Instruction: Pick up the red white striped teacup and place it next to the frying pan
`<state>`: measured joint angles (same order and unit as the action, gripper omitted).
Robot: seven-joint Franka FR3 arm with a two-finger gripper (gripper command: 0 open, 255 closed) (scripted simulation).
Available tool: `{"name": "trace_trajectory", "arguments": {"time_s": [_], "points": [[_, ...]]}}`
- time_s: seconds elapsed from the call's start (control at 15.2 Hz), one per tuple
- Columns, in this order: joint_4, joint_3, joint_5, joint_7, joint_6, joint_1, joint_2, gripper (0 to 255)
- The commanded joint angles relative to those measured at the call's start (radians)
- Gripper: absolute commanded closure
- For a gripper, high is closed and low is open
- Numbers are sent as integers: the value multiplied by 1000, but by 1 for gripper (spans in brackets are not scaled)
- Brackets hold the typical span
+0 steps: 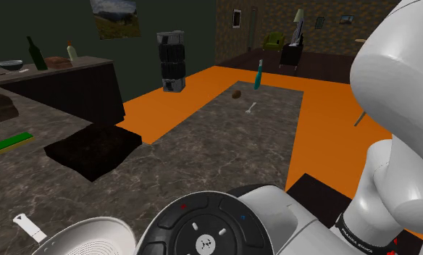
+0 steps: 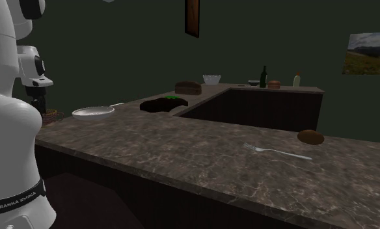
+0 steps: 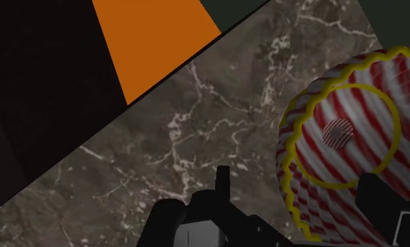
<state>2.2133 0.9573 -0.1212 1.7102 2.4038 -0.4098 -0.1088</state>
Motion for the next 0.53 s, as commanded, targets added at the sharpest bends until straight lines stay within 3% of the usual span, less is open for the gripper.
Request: {"name": "trace_trajectory", "arguments": {"time_s": [0.0,0.13,0.33,0.46], "points": [[0,0,0,0,0,0,0,0],[0,0,0,0,0,0,0,0],[-25,22,141,-99,-89,33,117,0],[-34,16,172,-121,-115,32,145,0]]}}
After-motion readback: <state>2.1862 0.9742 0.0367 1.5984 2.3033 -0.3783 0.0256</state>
